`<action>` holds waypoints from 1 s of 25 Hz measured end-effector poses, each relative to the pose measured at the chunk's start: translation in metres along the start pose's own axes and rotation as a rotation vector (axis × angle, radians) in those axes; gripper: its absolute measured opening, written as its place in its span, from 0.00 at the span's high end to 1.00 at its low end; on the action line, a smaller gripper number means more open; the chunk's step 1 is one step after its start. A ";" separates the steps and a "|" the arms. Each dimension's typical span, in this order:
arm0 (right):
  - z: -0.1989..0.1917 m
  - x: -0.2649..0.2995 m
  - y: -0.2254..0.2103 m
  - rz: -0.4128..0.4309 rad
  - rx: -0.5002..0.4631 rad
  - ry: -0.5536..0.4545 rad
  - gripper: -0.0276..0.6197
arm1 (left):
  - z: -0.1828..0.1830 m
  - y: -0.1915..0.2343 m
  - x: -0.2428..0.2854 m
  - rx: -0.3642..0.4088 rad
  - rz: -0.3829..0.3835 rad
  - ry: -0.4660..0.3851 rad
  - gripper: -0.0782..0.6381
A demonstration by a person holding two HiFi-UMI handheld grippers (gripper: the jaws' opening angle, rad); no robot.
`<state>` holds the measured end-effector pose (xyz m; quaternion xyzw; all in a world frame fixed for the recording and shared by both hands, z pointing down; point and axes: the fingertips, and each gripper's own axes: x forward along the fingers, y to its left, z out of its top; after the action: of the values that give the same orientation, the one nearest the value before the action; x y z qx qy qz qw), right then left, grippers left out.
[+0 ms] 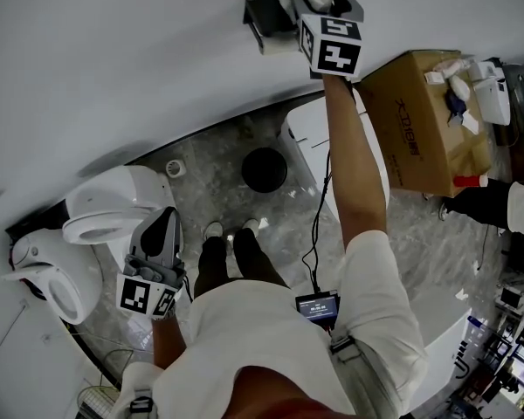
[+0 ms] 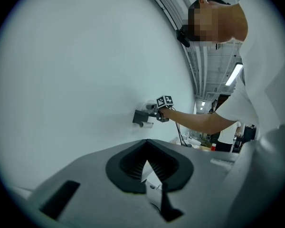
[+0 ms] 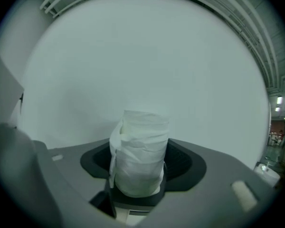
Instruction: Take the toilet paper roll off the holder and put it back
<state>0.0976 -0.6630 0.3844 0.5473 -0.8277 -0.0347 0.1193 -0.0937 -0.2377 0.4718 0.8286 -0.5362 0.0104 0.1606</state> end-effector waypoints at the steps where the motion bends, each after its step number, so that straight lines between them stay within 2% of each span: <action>1: 0.005 -0.007 0.001 0.007 -0.001 -0.018 0.50 | 0.001 0.001 0.000 0.002 -0.001 -0.002 0.89; 6: 0.048 -0.082 0.018 0.079 -0.012 -0.134 0.50 | 0.013 -0.003 0.005 0.026 -0.045 -0.021 0.89; 13: 0.085 -0.237 0.037 0.152 -0.030 -0.220 0.50 | 0.045 -0.032 0.023 0.085 -0.181 -0.063 0.89; 20: 0.073 -0.385 0.048 0.113 0.009 -0.196 0.50 | 0.062 -0.075 0.029 0.135 -0.330 -0.082 0.89; 25: 0.055 -0.446 0.073 0.087 0.046 -0.163 0.50 | 0.066 -0.094 0.018 0.165 -0.395 -0.088 0.89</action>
<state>0.1853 -0.2302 0.2736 0.5088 -0.8582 -0.0548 0.0401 -0.0122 -0.2366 0.3886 0.9276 -0.3671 -0.0134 0.0677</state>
